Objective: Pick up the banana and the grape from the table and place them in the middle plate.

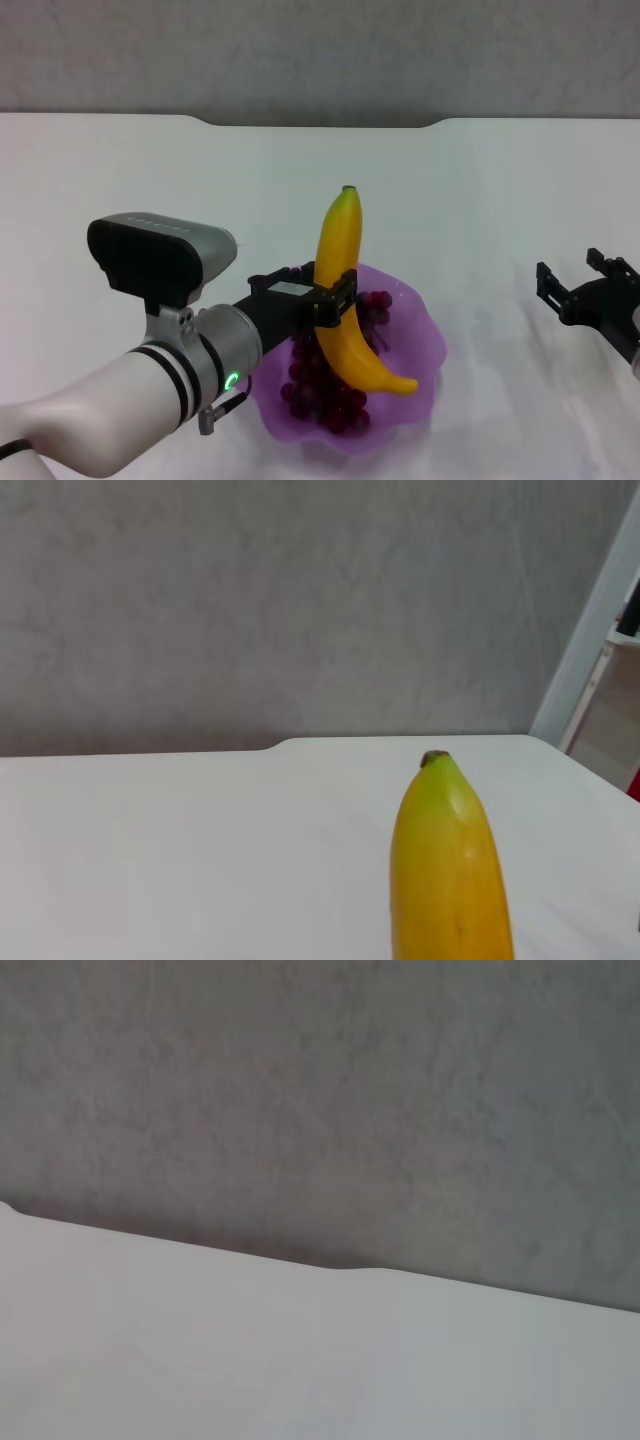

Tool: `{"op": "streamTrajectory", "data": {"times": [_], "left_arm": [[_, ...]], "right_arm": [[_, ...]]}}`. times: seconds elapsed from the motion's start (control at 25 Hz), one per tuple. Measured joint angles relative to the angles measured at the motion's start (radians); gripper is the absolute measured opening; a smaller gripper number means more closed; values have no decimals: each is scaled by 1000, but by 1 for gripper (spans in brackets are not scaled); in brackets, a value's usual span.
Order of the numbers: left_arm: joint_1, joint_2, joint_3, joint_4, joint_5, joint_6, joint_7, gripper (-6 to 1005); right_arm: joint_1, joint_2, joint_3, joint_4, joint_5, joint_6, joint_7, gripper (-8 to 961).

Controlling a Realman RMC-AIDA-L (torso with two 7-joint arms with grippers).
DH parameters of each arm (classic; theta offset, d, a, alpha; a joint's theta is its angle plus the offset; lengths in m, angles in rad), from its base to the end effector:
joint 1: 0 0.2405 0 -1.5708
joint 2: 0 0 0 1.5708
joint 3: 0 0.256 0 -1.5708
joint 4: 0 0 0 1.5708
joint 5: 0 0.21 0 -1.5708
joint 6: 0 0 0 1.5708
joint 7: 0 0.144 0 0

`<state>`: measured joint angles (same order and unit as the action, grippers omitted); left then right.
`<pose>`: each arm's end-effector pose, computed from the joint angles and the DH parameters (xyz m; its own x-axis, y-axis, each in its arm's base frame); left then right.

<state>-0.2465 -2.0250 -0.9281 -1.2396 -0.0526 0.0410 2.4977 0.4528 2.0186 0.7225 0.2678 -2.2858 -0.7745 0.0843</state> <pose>-0.1783 0.3193 -0.1042 0.6238 0.4708 0.6238 0.7747 -0.4778 -0.4142 0.3474 0.3402 -0.0472 0.7921 -0.2598 -0.5523 -0.6078 -0.2527 -0.7528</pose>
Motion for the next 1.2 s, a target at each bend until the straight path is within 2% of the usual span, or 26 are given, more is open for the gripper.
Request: {"op": "streamTrajectory", "data": {"times": [0.24, 0.52, 0.88, 1.04, 1.16, 1.2], "left_arm": [[-16, 1, 5, 7, -4, 4, -6, 603], [-45, -3, -3, 2, -8, 97, -42, 615], [-39, -4, -7, -20, 10, 90, -33, 640], [-18, -3, -29, -60, 103, 56, -27, 650], [10, -12, -102, -64, 227, 25, -26, 650], [13, -15, -168, -29, 280, -31, -26, 650]], "right_arm": [[7, 0, 0, 1, -4, 0, 0, 726], [9, 0, 0, 1, -5, 0, 0, 725], [9, 0, 0, 1, -4, 0, 0, 726], [9, -1, 0, -1, -1, 0, 0, 725], [9, -1, 0, -1, -1, -1, 0, 725], [9, 0, 0, -1, -1, -2, 0, 725]]}}
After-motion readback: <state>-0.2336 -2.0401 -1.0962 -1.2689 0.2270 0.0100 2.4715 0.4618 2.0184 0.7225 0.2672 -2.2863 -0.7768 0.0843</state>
